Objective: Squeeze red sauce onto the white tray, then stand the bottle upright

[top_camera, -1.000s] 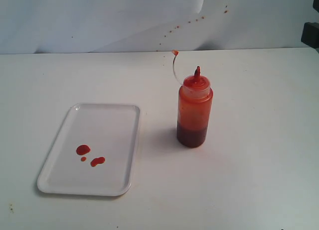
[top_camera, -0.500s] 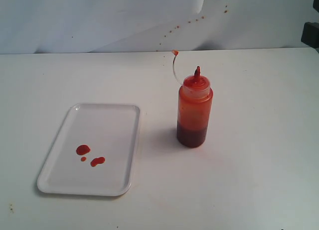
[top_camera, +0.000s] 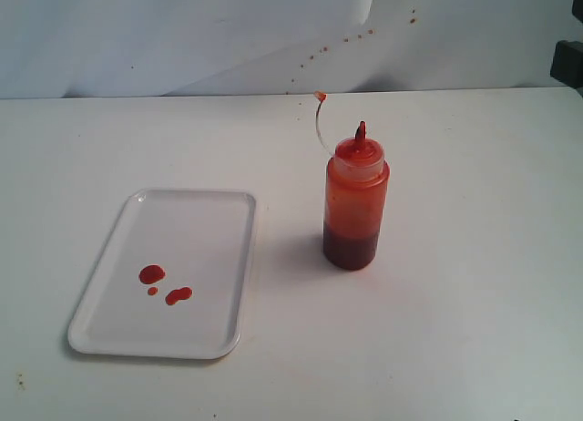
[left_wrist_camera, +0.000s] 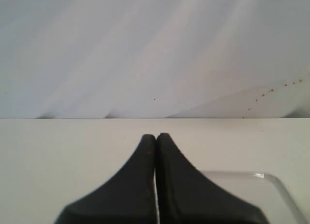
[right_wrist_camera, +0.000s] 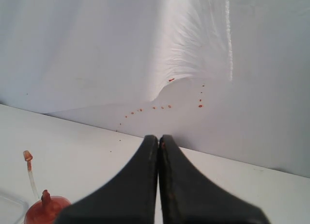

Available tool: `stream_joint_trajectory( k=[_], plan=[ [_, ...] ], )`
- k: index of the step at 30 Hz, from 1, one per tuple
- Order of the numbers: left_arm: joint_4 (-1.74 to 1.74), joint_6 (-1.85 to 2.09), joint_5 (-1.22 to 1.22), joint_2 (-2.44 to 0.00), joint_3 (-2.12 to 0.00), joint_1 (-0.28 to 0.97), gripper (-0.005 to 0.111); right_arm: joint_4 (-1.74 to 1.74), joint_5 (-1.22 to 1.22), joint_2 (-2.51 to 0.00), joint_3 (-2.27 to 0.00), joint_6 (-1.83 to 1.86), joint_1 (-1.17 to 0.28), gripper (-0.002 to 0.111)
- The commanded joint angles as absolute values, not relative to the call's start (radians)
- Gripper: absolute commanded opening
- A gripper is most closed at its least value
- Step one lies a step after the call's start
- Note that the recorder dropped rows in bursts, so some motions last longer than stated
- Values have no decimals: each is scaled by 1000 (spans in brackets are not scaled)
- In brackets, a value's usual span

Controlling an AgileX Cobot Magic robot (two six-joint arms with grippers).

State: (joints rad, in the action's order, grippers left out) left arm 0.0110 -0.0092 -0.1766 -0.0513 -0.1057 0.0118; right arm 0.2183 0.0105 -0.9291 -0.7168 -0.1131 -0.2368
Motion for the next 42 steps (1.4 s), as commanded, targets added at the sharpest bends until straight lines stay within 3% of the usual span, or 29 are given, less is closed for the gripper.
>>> stream_joint_trajectory(
  k=[1,20,42],
  plan=[
    [97,55,-131,-51,-41,11,0,212,0,-925,-712,-111,-231,0],
    [90,31,-279,-51,0,11,0,212,0,-925,-712,-111,-231,0],
    [88,113,-286,-51,0,11,0,212,0,-925,-712,-111,-231,0]
  ],
)
